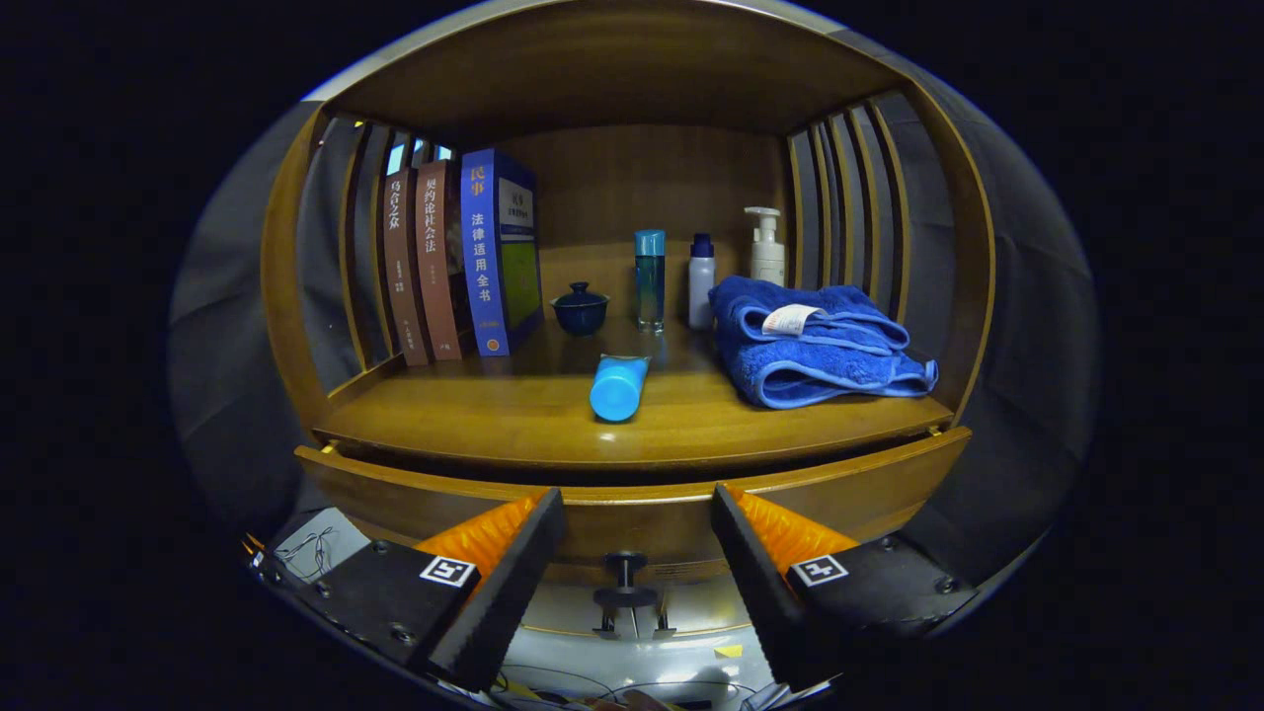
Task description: Pull open the drawer, take out the items inside it, and place them on the countertop above the cabinet.
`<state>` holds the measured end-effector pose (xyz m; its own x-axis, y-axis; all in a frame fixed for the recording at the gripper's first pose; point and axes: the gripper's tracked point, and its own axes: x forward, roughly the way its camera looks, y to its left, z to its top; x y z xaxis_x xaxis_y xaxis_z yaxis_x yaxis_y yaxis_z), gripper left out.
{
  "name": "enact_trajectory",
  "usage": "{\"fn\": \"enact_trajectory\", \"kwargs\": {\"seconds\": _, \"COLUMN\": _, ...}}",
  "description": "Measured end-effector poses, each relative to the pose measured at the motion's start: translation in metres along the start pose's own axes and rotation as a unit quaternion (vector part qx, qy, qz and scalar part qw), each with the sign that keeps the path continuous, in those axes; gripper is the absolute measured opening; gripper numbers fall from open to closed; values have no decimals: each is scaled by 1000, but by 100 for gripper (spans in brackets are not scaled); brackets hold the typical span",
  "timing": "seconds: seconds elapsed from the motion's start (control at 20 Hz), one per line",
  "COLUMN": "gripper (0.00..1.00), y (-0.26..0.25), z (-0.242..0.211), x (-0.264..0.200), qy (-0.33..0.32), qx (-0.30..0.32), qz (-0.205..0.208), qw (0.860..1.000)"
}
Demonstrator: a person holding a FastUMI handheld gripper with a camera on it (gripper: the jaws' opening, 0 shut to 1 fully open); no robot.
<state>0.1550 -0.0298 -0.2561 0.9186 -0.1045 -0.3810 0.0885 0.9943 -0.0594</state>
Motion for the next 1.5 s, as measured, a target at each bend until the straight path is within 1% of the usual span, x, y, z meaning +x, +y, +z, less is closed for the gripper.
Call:
{"fn": "enact_trajectory", "kwargs": {"seconds": 0.1, "gripper": 100, "y": 0, "z": 2, "x": 6, "qy": 0, "qx": -3, "qz": -3, "qw": 1000}}
{"fn": "enact_trajectory", "kwargs": {"seconds": 0.4, "gripper": 100, "y": 0, "z": 3, "x": 5, "qy": -3, "qx": -6, "qz": -6, "qw": 1000}}
{"fn": "enact_trajectory", "kwargs": {"seconds": 0.7, "gripper": 100, "y": 2, "z": 2, "x": 6, "qy": 11, "qx": -5, "qz": -1, "qw": 1000}}
{"fn": "enact_trajectory", "kwargs": {"seconds": 0.85, "gripper": 100, "y": 0, "z": 4, "x": -1, "qy": 22, "qx": -3, "qz": -1, "qw": 1000}}
{"fn": "enact_trajectory", "kwargs": {"seconds": 1.0, "gripper": 100, "y": 1, "z": 33, "x": -20, "qy": -5, "qx": -10, "qz": 0, "qw": 1000}}
{"fn": "enact_trajectory", "kwargs": {"seconds": 1.15, "gripper": 100, "y": 5, "z": 84, "x": -45, "qy": -53, "qx": -20, "qz": -5, "qw": 998}}
{"fn": "enact_trajectory", "kwargs": {"seconds": 1.3, "gripper": 100, "y": 8, "z": 136, "x": -85, "qy": -106, "qx": -21, "qz": -1, "qw": 994}}
{"fn": "enact_trajectory", "kwargs": {"seconds": 1.5, "gripper": 99, "y": 5, "z": 176, "x": -138, "qy": -152, "qx": -17, "qz": 4, "qw": 988}}
